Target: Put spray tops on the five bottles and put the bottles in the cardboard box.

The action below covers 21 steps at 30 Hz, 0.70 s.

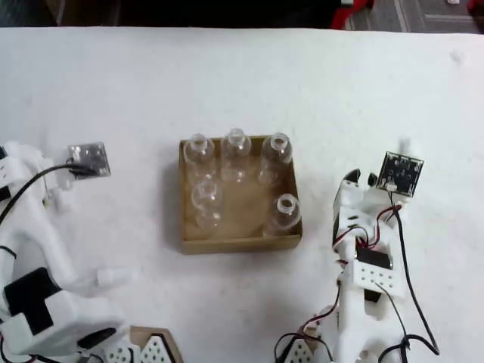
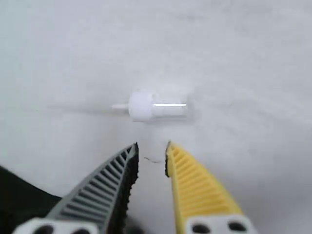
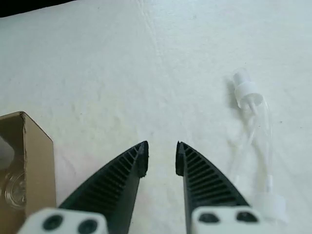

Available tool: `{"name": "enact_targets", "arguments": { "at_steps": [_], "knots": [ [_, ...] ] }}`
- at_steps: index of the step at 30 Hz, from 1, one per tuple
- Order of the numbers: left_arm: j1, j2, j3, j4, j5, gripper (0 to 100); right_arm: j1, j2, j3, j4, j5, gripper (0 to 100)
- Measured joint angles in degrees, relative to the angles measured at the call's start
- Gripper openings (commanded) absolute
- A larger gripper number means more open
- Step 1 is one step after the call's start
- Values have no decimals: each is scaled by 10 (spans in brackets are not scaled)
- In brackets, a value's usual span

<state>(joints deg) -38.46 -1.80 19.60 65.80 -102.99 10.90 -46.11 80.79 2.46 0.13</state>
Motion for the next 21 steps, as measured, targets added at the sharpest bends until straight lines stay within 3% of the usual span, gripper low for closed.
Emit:
{"name": "enact_targets", "arguments": {
  "at_steps": [5,13,21],
  "knots": [
    [13,33,-1,1,-34,180,0,0,0,0,0,80],
    [19,93,-1,-89,-47,181,-5,0,0,0,0,81],
    [20,115,-3,-101,-69,181,-5,0,0,0,0,81]
  ]
}}
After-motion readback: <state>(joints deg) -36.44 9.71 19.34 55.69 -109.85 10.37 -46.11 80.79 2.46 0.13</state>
